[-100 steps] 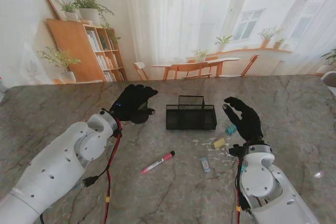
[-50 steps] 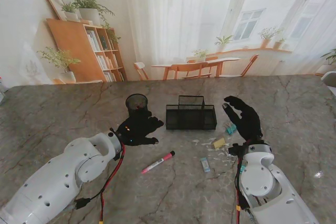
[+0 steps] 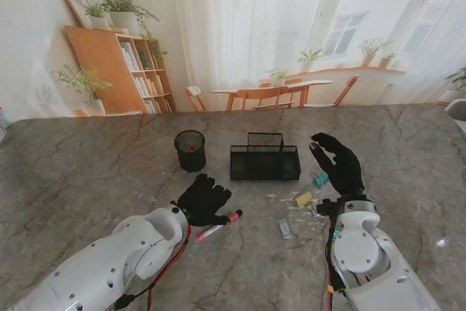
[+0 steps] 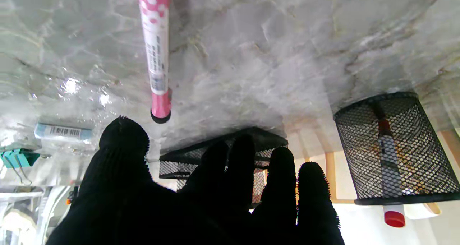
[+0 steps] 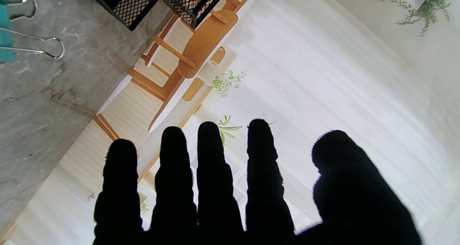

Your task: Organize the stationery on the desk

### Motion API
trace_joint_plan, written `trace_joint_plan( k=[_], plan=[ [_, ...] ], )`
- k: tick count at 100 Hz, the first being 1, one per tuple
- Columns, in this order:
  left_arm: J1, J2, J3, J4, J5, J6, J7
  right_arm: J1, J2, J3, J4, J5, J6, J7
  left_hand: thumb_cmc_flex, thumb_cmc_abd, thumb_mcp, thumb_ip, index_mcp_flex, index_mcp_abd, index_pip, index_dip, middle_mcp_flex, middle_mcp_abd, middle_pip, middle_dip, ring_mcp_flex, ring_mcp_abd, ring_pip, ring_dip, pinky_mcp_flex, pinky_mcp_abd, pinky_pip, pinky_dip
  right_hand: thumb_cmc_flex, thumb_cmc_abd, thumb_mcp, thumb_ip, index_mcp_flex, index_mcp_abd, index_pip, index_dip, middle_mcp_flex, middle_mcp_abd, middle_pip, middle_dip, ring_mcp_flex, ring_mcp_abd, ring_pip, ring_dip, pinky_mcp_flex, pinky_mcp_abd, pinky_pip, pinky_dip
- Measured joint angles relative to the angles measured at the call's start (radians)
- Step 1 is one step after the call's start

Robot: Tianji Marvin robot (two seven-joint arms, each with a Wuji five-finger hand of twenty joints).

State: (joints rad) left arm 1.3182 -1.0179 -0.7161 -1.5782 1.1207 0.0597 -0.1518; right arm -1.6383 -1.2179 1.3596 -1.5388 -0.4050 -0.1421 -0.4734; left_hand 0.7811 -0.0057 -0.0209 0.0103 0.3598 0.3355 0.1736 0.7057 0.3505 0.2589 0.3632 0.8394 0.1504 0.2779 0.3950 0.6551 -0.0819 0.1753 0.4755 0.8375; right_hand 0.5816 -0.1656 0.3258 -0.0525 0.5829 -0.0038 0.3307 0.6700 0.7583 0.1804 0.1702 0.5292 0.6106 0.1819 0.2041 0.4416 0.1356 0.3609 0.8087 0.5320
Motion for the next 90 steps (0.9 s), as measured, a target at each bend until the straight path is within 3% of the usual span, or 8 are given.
trace_joint_plan(
  k=[4, 13, 21, 41, 50, 68, 79, 90],
  plan=[
    [-0.004, 0.000, 0.017, -0.001, 0.000, 0.018, -0.005, 0.000, 0.000, 0.000, 0.000, 0.001, -0.001, -0.001, -0.001, 0.000, 0.000, -0.012, 0.000, 0.000, 0.000, 0.010, 0.000, 0.000, 0.003, 0.012, 0.000, 0.001, 0.006, 0.002, 0.000, 0.001, 0.001, 0.001, 0.000, 0.000, 0.000, 0.000, 0.000, 0.000, 0.000, 0.000, 0.000, 0.000, 0.000, 0.000, 0.000, 0.000, 0.000, 0.000, 0.000, 0.000, 0.000, 0.000],
    [-0.012, -0.001, 0.044, 0.000, 0.000, 0.033, -0.015, -0.001, -0.001, 0.001, 0.000, 0.002, -0.002, -0.003, -0.001, 0.000, 0.002, 0.001, 0.000, 0.001, 0.000, 0.022, -0.010, 0.001, 0.014, 0.022, -0.001, 0.005, 0.014, 0.010, 0.000, 0.002, 0.002, 0.007, 0.000, 0.000, 0.000, 0.000, 0.012, -0.001, 0.002, 0.000, 0.000, 0.000, 0.000, 0.000, 0.000, 0.000, 0.000, 0.000, 0.000, 0.000, 0.000, 0.000],
    [-0.031, -0.001, 0.089, 0.006, -0.004, 0.076, -0.014, -0.001, -0.002, 0.002, 0.000, 0.003, -0.002, -0.005, 0.011, 0.000, 0.004, -0.012, -0.001, 0.002, 0.000, 0.027, -0.011, 0.001, 0.022, 0.029, -0.014, 0.007, 0.030, 0.013, -0.001, 0.007, 0.003, 0.014, 0.000, 0.000, 0.000, 0.000, 0.012, -0.001, 0.002, 0.000, 0.000, 0.000, 0.000, 0.000, 0.000, 0.000, 0.000, 0.000, 0.000, 0.000, 0.000, 0.000],
    [-0.082, -0.011, 0.191, 0.049, -0.031, 0.164, 0.014, -0.003, -0.002, 0.004, 0.000, 0.004, -0.005, -0.006, 0.033, -0.001, 0.005, -0.009, -0.002, 0.013, 0.023, 0.069, -0.022, 0.014, 0.082, 0.072, -0.022, 0.023, 0.079, 0.043, -0.001, 0.015, 0.026, 0.044, 0.000, 0.000, 0.000, 0.000, 0.012, -0.001, 0.002, 0.000, 0.000, 0.000, 0.000, 0.000, 0.000, 0.000, 0.000, 0.000, 0.000, 0.000, 0.000, 0.000],
    [-0.099, -0.015, 0.223, 0.062, -0.038, 0.186, 0.020, -0.003, -0.002, 0.005, -0.001, 0.004, -0.005, -0.006, 0.071, -0.003, 0.006, -0.008, -0.014, 0.025, 0.037, 0.116, -0.031, 0.025, 0.139, 0.114, -0.022, 0.030, 0.129, 0.076, -0.001, 0.024, 0.067, 0.074, 0.000, 0.000, 0.000, 0.000, 0.012, -0.001, 0.002, 0.000, 0.000, 0.000, 0.000, 0.000, 0.000, 0.000, 0.000, 0.000, 0.000, 0.000, 0.000, 0.000],
    [-0.111, -0.023, 0.249, 0.064, -0.032, 0.235, 0.022, -0.005, -0.003, 0.008, -0.001, 0.005, -0.005, -0.009, 0.144, -0.016, -0.011, -0.012, 0.009, 0.037, 0.112, 0.258, 0.000, 0.025, 0.296, 0.208, -0.009, 0.044, 0.249, 0.141, 0.000, 0.038, 0.222, 0.075, 0.000, 0.000, 0.000, 0.000, 0.012, -0.001, 0.002, 0.000, 0.000, 0.000, 0.000, 0.000, 0.000, 0.000, 0.000, 0.000, 0.000, 0.000, 0.000, 0.000],
    [-0.125, -0.025, 0.267, 0.069, -0.040, 0.237, 0.030, -0.006, -0.004, 0.009, -0.001, 0.003, -0.005, -0.015, 0.221, -0.051, 0.000, -0.011, 0.041, 0.039, 0.269, 0.394, 0.092, 0.021, 0.382, 0.217, 0.067, 0.044, 0.312, 0.165, 0.002, 0.042, 0.416, 0.059, 0.000, 0.000, 0.000, 0.000, 0.012, -0.001, 0.002, 0.000, 0.000, 0.000, 0.000, 0.000, 0.000, 0.000, 0.000, 0.000, 0.000, 0.000, 0.000, 0.000],
    [-0.137, -0.031, 0.276, 0.076, -0.048, 0.242, 0.044, -0.008, -0.004, 0.011, -0.002, 0.001, -0.004, -0.020, 0.315, -0.122, 0.023, -0.009, 0.114, -0.011, 0.489, 0.332, 0.202, -0.014, 0.445, 0.240, 0.147, 0.040, 0.373, 0.172, 0.002, 0.045, 0.611, 0.015, 0.000, 0.000, 0.000, 0.000, 0.012, -0.001, 0.002, 0.000, 0.000, 0.000, 0.000, 0.000, 0.000, 0.000, 0.000, 0.000, 0.000, 0.000, 0.001, 0.000]
  ],
)
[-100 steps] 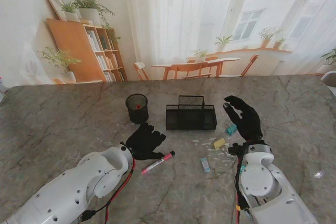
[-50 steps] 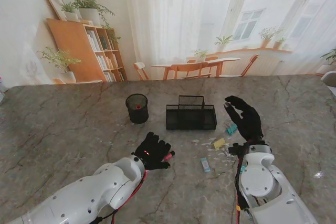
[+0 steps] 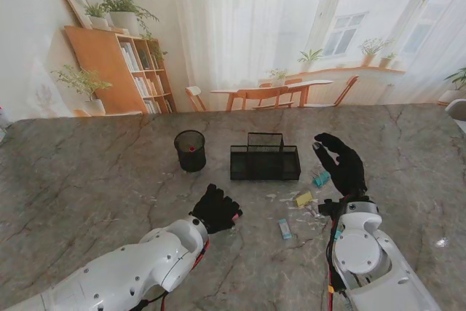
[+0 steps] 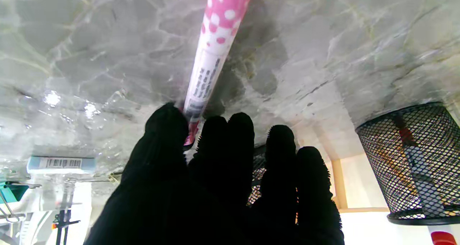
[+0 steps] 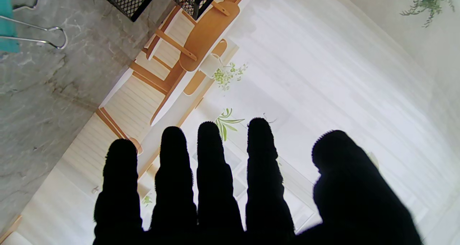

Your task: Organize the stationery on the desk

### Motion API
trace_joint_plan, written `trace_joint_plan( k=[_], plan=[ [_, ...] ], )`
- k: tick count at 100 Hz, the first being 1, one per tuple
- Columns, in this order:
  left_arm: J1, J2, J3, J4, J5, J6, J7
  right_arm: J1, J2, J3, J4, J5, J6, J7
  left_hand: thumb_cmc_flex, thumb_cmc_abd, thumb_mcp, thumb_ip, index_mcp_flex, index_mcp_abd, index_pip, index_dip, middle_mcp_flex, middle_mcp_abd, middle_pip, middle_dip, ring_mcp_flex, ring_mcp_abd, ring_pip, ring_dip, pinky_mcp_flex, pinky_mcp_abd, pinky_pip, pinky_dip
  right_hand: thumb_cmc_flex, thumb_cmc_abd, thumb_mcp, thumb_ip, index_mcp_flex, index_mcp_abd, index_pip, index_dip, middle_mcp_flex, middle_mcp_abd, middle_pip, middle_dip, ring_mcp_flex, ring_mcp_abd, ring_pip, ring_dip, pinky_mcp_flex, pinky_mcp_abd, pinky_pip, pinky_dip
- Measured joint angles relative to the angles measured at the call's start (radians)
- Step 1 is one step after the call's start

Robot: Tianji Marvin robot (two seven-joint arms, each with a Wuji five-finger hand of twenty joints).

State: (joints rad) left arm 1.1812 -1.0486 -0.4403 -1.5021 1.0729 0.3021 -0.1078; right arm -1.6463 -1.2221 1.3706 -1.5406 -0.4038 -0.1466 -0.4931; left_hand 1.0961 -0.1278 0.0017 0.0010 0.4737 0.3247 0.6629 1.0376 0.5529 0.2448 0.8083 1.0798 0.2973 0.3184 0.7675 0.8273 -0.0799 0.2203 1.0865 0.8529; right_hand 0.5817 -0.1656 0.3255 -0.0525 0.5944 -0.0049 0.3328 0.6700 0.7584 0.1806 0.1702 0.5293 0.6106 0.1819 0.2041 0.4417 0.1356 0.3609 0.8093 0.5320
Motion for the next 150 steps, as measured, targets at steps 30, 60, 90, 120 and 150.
trace_joint_plan(
  k=[30, 60, 90, 120, 150],
  plan=[
    [-0.023, -0.007, 0.011, 0.021, -0.025, -0.009, 0.012, -0.005, -0.001, 0.004, -0.002, -0.005, 0.002, -0.012, 0.053, -0.052, 0.025, 0.012, 0.073, -0.029, 0.204, -0.168, 0.126, -0.025, 0.012, 0.061, 0.105, -0.029, 0.039, 0.001, 0.065, -0.004, 0.078, -0.015, 0.000, 0.000, 0.000, 0.000, 0.000, 0.000, 0.000, 0.000, 0.000, 0.000, 0.000, 0.000, 0.000, 0.000, 0.000, 0.000, 0.000, 0.000, 0.000, 0.000],
    [-0.033, -0.009, 0.003, 0.046, -0.095, -0.061, 0.022, -0.010, -0.002, 0.008, -0.005, -0.009, 0.003, -0.017, -0.089, -0.053, 0.244, 0.001, 0.024, -0.018, 0.250, 0.069, 0.118, -0.034, 0.019, 0.108, 0.105, -0.037, 0.024, -0.008, 0.075, -0.008, 0.077, -0.026, 0.000, 0.000, 0.000, 0.000, 0.012, -0.001, 0.001, 0.000, 0.000, 0.000, 0.000, 0.000, 0.000, 0.000, 0.000, 0.001, 0.000, 0.000, 0.000, 0.000],
    [-0.014, -0.024, -0.032, 0.084, -0.129, -0.100, 0.070, -0.013, -0.004, 0.010, -0.008, -0.006, 0.003, -0.025, -0.322, -0.155, 0.555, 0.072, 0.009, -0.065, 0.336, 0.204, 0.143, -0.089, 0.014, 0.168, 0.096, -0.007, 0.085, 0.074, 0.122, -0.003, 0.077, -0.002, 0.000, 0.000, 0.000, 0.000, 0.012, -0.001, 0.001, 0.000, 0.000, 0.000, 0.000, 0.000, 0.000, 0.000, 0.000, 0.002, 0.000, 0.000, 0.001, 0.000],
    [0.070, -0.029, -0.137, 0.088, -0.104, -0.159, 0.139, -0.014, -0.006, 0.011, -0.008, -0.003, 0.002, -0.028, -0.348, -0.180, 0.582, 0.072, -0.011, -0.088, 0.397, 0.256, 0.141, -0.117, 0.024, 0.195, 0.098, -0.076, 0.024, 0.073, 0.147, -0.030, 0.062, -0.002, 0.000, 0.000, 0.000, 0.000, 0.012, -0.001, 0.001, 0.000, 0.001, 0.000, 0.000, 0.000, 0.000, 0.000, 0.002, 0.002, 0.000, 0.000, 0.004, 0.000],
    [0.177, -0.045, -0.272, 0.049, -0.178, -0.162, 0.237, -0.013, -0.006, 0.011, -0.007, -0.003, 0.002, -0.030, -0.357, -0.180, 0.593, 0.071, -0.018, -0.092, 0.408, 0.266, 0.141, -0.124, 0.029, 0.195, 0.127, -0.073, -0.016, 0.010, 0.146, -0.031, 0.052, -0.002, 0.000, 0.000, 0.000, 0.000, 0.012, -0.001, 0.001, 0.000, 0.001, 0.000, 0.000, 0.000, 0.000, 0.000, 0.002, 0.003, 0.000, 0.000, 0.005, 0.000]
  ],
)
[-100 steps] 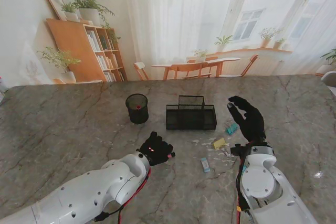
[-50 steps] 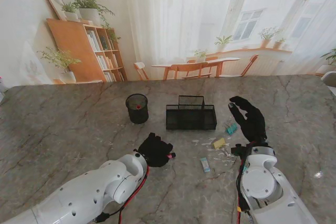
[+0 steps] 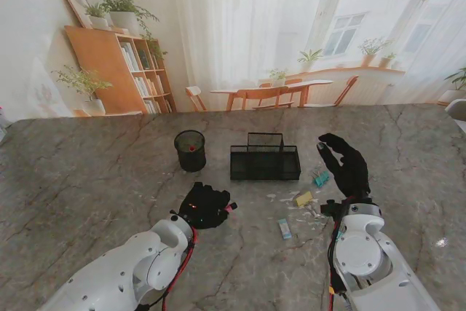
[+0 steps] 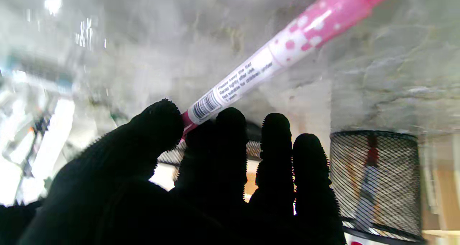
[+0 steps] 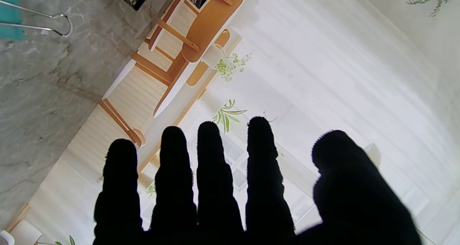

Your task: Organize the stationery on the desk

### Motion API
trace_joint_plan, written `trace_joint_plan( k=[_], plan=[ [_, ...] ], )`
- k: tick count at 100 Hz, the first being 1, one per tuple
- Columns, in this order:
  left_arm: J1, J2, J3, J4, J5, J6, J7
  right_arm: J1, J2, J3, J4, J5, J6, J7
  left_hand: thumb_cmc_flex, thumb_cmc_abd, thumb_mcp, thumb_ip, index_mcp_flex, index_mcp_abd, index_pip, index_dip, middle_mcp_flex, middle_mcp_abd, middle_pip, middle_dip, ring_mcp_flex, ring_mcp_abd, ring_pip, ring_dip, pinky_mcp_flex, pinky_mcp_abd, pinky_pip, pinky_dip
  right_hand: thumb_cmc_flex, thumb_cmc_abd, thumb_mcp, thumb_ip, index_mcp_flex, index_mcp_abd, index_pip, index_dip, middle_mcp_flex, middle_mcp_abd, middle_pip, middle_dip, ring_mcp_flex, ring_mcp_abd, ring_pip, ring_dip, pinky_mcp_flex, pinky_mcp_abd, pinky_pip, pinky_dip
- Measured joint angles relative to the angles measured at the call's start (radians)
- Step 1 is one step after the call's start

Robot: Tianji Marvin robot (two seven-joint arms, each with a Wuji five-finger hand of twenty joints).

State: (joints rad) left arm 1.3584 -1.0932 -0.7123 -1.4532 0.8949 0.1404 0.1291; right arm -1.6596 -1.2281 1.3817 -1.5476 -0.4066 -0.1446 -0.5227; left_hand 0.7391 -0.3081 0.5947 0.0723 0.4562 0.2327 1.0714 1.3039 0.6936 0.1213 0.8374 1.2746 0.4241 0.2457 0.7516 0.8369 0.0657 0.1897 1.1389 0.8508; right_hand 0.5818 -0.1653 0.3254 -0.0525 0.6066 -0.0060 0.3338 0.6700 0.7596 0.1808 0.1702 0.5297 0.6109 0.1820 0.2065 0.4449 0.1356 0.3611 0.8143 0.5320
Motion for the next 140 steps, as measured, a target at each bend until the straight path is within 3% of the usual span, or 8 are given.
trace_joint_plan(
  k=[35, 48, 67, 90, 104, 140],
  plan=[
    [0.080, -0.074, -0.122, -0.087, -0.220, 0.057, 0.173, 0.001, -0.001, -0.001, 0.001, -0.002, 0.000, -0.010, 0.000, 0.000, 0.001, 0.000, -0.001, 0.000, 0.000, 0.000, 0.000, 0.000, 0.000, 0.000, 0.000, 0.002, 0.000, 0.007, -0.002, 0.000, -0.002, 0.012, 0.000, 0.000, 0.000, 0.000, 0.000, 0.000, 0.000, 0.000, 0.003, 0.000, 0.000, 0.000, 0.000, 0.000, 0.001, 0.000, 0.000, 0.000, 0.000, 0.000],
    [0.086, -0.097, -0.156, -0.104, -0.232, 0.053, 0.205, 0.000, -0.002, 0.000, 0.001, -0.002, 0.000, -0.010, 0.000, 0.000, 0.002, 0.000, -0.001, 0.000, 0.000, 0.000, 0.000, 0.000, 0.000, 0.000, 0.000, 0.003, 0.000, 0.008, -0.002, 0.000, -0.002, 0.013, 0.000, 0.000, 0.000, 0.000, 0.000, 0.000, 0.000, 0.000, 0.003, 0.000, 0.000, 0.000, 0.001, 0.000, 0.001, 0.000, 0.000, 0.000, 0.000, 0.000],
    [0.074, -0.115, -0.197, -0.119, -0.324, 0.038, 0.238, -0.001, -0.002, 0.001, 0.000, -0.002, 0.000, -0.007, 0.000, 0.000, 0.002, 0.000, -0.001, 0.000, 0.000, 0.000, 0.000, 0.000, 0.000, 0.000, 0.000, 0.007, -0.008, 0.010, -0.002, 0.000, -0.003, 0.024, 0.000, 0.000, 0.000, 0.000, 0.000, 0.000, 0.000, 0.000, 0.003, 0.000, 0.000, 0.000, 0.002, 0.000, 0.001, 0.000, 0.000, 0.000, 0.000, 0.000],
    [0.013, -0.126, -0.237, -0.099, -0.346, 0.030, 0.239, -0.001, -0.001, 0.001, 0.000, -0.002, 0.000, -0.006, 0.000, 0.000, 0.002, 0.000, -0.001, 0.000, 0.000, 0.000, 0.000, 0.000, 0.000, 0.009, 0.000, 0.009, -0.008, 0.012, -0.002, 0.000, -0.003, 0.024, 0.000, 0.000, 0.000, 0.000, 0.000, 0.000, 0.000, 0.000, 0.003, 0.000, 0.000, 0.000, 0.003, 0.000, 0.001, 0.000, 0.000, 0.000, 0.000, 0.000],
    [-0.025, -0.139, -0.256, -0.071, -0.426, 0.031, 0.249, -0.001, -0.001, 0.001, 0.000, -0.002, 0.000, -0.006, 0.000, 0.000, 0.002, -0.001, -0.001, 0.000, 0.000, 0.000, 0.000, 0.000, 0.000, 0.010, 0.000, 0.010, -0.017, 0.012, -0.002, 0.000, -0.007, 0.025, 0.000, 0.000, 0.000, 0.000, 0.000, 0.000, 0.000, 0.000, 0.003, 0.000, 0.000, 0.000, 0.003, 0.000, 0.001, 0.000, 0.000, 0.000, 0.000, 0.000],
    [-0.129, -0.160, -0.290, 0.041, -0.472, 0.025, 0.269, 0.007, 0.002, -0.003, 0.011, -0.005, 0.000, 0.017, 0.000, 0.000, 0.002, -0.001, -0.003, 0.000, 0.000, 0.000, -0.002, 0.000, 0.000, 0.018, 0.000, 0.010, -0.026, 0.018, -0.002, 0.000, -0.018, 0.037, 0.000, 0.000, 0.000, 0.000, 0.000, 0.000, 0.000, 0.000, 0.003, 0.000, 0.000, 0.000, 0.003, 0.000, 0.001, 0.000, 0.000, 0.000, 0.000, 0.000]
  ],
)
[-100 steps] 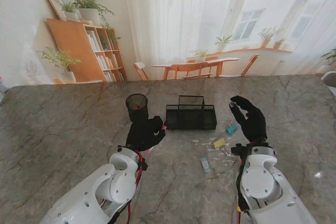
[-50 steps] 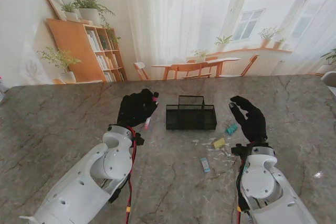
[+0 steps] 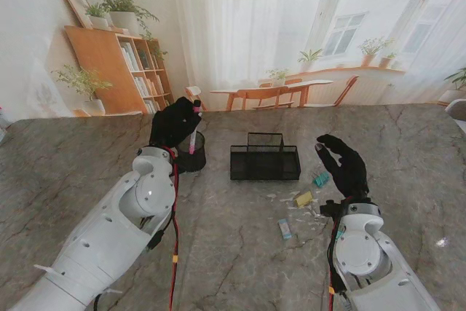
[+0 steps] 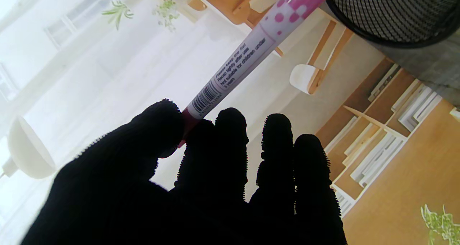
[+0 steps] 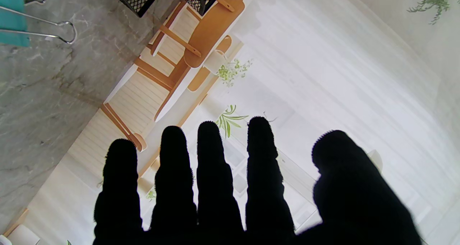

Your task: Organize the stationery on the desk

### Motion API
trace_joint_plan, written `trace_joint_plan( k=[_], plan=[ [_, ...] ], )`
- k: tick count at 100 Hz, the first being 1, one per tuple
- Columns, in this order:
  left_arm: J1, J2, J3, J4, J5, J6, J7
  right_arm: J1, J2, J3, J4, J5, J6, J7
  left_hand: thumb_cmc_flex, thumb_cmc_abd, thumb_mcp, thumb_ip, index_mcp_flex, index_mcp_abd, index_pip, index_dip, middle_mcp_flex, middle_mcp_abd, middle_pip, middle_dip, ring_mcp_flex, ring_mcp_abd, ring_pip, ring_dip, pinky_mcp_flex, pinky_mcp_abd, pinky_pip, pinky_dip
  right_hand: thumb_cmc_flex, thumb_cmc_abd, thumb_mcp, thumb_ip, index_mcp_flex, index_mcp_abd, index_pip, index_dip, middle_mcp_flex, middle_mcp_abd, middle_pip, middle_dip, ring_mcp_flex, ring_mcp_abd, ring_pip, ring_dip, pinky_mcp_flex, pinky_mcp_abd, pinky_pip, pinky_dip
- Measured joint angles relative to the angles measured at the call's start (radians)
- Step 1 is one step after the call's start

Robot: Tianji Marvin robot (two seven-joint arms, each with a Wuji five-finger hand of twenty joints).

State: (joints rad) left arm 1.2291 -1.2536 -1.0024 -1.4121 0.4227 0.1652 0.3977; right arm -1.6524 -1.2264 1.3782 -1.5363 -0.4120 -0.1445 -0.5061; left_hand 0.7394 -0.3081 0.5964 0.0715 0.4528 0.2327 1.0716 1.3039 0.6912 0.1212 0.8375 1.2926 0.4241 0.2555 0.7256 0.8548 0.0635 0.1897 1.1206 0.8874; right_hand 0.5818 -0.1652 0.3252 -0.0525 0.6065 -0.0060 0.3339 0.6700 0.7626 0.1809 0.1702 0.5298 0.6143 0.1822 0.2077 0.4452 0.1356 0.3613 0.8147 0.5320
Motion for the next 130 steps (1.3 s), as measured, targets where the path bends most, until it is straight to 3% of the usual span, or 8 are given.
trace_joint_plan(
  k=[32, 45, 56, 64, 95, 130],
  plan=[
    [-0.140, -0.017, 0.016, 0.217, -0.044, -0.085, 0.007, 0.012, 0.002, -0.009, 0.013, -0.003, 0.001, 0.012, 0.001, 0.000, 0.000, 0.000, -0.001, 0.000, 0.000, 0.000, -0.003, 0.000, -0.007, 0.006, 0.000, -0.002, -0.017, 0.000, 0.000, -0.001, -0.027, 0.000, 0.000, 0.000, 0.000, 0.000, 0.000, 0.000, 0.000, 0.000, 0.000, 0.000, 0.000, 0.000, 0.001, 0.000, 0.000, 0.000, 0.000, 0.000, 0.000, 0.000],
    [-0.184, -0.033, 0.030, 0.316, -0.106, -0.192, 0.034, 0.016, 0.003, -0.011, 0.017, -0.007, 0.005, 0.014, 0.001, 0.000, 0.000, 0.000, -0.001, 0.000, 0.000, 0.000, -0.005, 0.000, -0.012, 0.007, 0.000, -0.012, -0.039, -0.001, 0.000, -0.018, -0.053, 0.000, 0.000, 0.000, 0.000, 0.000, 0.000, 0.000, 0.000, 0.000, 0.000, 0.000, 0.000, 0.000, 0.004, 0.000, 0.000, 0.000, 0.000, 0.000, 0.000, 0.000],
    [-0.218, -0.052, 0.046, 0.400, -0.124, -0.234, 0.061, 0.018, 0.003, -0.012, 0.019, -0.010, 0.007, 0.018, 0.003, -0.001, 0.000, -0.001, -0.002, 0.000, 0.000, 0.000, -0.009, 0.000, -0.021, 0.007, 0.000, -0.021, -0.056, -0.011, 0.003, -0.023, -0.071, 0.000, 0.000, 0.000, 0.000, 0.000, 0.000, 0.000, 0.000, 0.000, 0.000, 0.000, 0.000, 0.000, 0.005, 0.000, 0.000, 0.000, 0.000, 0.000, 0.000, 0.000],
    [-0.237, -0.070, 0.049, 0.455, -0.182, -0.283, 0.081, 0.019, 0.004, -0.012, 0.021, -0.011, 0.007, 0.021, 0.012, -0.012, 0.000, -0.001, -0.002, 0.000, 0.000, -0.002, -0.010, 0.000, -0.023, 0.022, 0.000, -0.023, -0.069, -0.015, 0.004, -0.024, -0.087, 0.000, 0.000, 0.000, 0.000, 0.000, 0.000, 0.000, 0.000, 0.000, 0.000, 0.000, 0.000, 0.000, 0.005, 0.000, 0.000, 0.000, 0.000, 0.000, 0.000, 0.000],
    [-0.285, -0.099, 0.082, 0.590, -0.188, -0.358, 0.081, 0.028, 0.007, -0.018, 0.030, -0.013, 0.013, 0.032, 0.012, -0.023, 0.013, -0.001, -0.002, -0.001, 0.000, -0.014, -0.010, 0.000, -0.035, 0.031, 0.000, -0.046, -0.101, -0.034, 0.016, -0.040, -0.123, 0.000, 0.000, 0.000, 0.000, 0.000, 0.000, 0.000, 0.000, 0.000, 0.000, 0.000, 0.000, 0.000, 0.005, 0.000, 0.000, 0.000, 0.000, 0.000, 0.000, 0.000],
    [-0.301, -0.107, 0.094, 0.675, -0.201, -0.404, 0.063, 0.033, 0.009, -0.022, 0.036, -0.014, 0.014, 0.040, 0.022, -0.029, 0.013, -0.003, -0.002, -0.004, -0.002, -0.050, -0.010, -0.002, -0.066, 0.031, 0.000, -0.061, -0.155, -0.055, 0.043, -0.051, -0.166, -0.004, 0.000, 0.000, 0.000, 0.000, 0.013, 0.000, 0.000, 0.000, 0.000, 0.000, 0.000, 0.000, 0.005, 0.000, 0.000, 0.000, 0.000, 0.000, 0.000, 0.000]
  ],
)
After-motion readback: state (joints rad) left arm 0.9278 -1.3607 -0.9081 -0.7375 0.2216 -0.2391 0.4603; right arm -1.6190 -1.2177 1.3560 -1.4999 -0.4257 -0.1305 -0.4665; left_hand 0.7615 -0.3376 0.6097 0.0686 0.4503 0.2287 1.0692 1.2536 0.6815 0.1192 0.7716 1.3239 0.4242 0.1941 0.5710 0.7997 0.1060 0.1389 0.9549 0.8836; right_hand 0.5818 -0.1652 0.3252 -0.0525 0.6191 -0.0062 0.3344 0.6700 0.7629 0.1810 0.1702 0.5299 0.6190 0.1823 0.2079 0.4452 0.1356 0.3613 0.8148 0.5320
